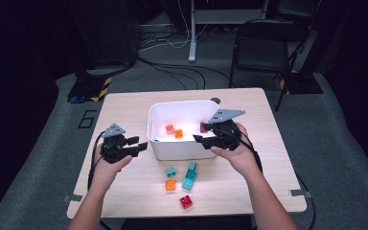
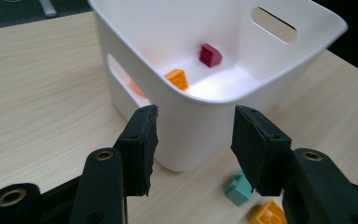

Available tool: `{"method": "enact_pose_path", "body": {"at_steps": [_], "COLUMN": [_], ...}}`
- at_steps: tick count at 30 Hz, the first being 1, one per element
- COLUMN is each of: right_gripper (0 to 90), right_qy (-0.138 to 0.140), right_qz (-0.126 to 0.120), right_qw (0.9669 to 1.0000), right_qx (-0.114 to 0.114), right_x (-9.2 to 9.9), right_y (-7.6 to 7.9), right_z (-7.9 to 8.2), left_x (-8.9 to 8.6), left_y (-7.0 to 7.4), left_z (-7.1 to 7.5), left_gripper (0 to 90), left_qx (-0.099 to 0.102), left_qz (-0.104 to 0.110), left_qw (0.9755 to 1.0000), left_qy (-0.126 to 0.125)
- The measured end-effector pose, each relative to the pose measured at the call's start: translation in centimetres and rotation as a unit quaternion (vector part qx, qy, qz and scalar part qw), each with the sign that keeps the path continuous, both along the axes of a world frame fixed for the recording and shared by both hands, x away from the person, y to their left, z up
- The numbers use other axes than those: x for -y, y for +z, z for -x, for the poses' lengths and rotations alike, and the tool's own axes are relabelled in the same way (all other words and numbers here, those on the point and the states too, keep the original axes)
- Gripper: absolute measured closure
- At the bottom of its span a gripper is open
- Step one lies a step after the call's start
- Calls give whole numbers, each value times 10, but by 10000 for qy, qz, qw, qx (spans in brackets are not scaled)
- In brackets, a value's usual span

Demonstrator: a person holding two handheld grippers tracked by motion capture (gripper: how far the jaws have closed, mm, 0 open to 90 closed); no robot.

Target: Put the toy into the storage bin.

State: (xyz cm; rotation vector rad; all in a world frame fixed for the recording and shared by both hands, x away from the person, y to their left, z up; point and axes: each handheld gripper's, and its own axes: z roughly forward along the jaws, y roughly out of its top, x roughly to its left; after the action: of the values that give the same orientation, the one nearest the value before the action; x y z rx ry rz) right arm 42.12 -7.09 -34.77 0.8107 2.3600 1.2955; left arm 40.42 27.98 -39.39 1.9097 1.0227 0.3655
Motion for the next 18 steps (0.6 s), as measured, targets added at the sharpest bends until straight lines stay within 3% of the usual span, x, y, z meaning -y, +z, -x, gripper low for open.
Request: {"method": "enact_pose_path", "body": {"at_steps": [1,5,8,14,18], "right_gripper": [442,442,442,443,453], "right_qy": [-15,9,53,36,-240], "right_qz": [14,36,32,-148,-433], "right_qw": [10000,10000,10000,9999,9986], "right_qx": [6,78,54,75,204], "right_x": [0,1,3,8,14], "right_y": [0,-1,-2,-1,1], "right_z": [1,4,7,6,8], "left_x": [8,23,35,59,72], "left_y": [0,0,-3,-14,-22], "left_z": [6,17,25,36,40], "left_gripper": [494,494,494,501,502], "left_qx": [27,126,95,-51,-167], "left_qz": [-102,-190,-239,-278,-347], "left_qw": [9997,9983,9964,9893,9852], "left_qy": [-210,-535,-811,-1435,-1670]}}
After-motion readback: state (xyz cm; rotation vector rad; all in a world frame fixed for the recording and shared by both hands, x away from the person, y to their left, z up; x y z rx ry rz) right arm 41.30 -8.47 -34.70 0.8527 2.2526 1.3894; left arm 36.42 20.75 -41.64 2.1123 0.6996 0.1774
